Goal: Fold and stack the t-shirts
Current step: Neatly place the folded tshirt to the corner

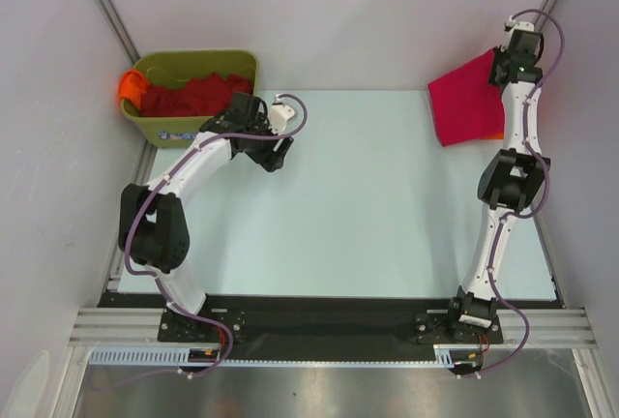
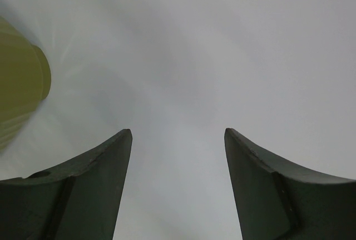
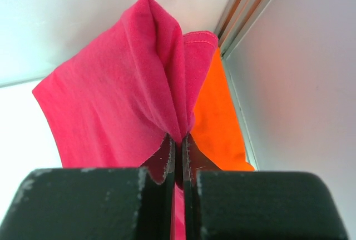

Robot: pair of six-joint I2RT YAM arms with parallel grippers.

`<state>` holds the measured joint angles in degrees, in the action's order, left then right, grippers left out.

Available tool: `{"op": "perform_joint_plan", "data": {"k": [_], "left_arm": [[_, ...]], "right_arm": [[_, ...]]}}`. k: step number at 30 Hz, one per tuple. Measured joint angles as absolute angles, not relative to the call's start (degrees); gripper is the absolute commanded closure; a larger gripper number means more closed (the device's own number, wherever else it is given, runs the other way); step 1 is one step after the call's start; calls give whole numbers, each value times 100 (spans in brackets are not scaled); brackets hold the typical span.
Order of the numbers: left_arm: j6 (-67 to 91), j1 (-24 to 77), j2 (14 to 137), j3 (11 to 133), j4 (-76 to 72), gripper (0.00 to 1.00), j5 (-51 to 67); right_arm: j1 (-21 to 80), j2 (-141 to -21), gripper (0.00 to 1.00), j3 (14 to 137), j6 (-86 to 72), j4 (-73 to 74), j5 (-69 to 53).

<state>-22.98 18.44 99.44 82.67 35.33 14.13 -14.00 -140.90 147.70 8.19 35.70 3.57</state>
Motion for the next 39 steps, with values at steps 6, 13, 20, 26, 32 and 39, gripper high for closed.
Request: {"op": "perform_joint_plan", "data": {"k": [6, 13, 20, 26, 32, 39], "left_arm": [[-2305, 1844, 9981, 8267, 3533, 27, 1365], [-2309, 1844, 10007, 8267, 3540, 27, 1356], [-2475, 1844, 10014, 8335, 3889, 27, 1354], [-2792, 1844, 10082, 8993, 4488, 27, 1299], [-2856, 1844, 10210, 9249, 4580, 27, 1219], [-2856, 1844, 10473, 9249, 4718, 27, 1210]], "right_arm": [[-1413, -14077, 100, 14827, 819, 3570, 252], [-1470, -14079, 100, 14827, 836, 3535, 204], [-1706, -14156, 100, 14814, 1100, 3006, 239], [-1817, -14492, 100, 14781, 1365, 2552, 226], [-1850, -14827, 100, 14617, 1452, 2425, 148], [-1861, -15006, 92, 14582, 1573, 2071, 78]]}}
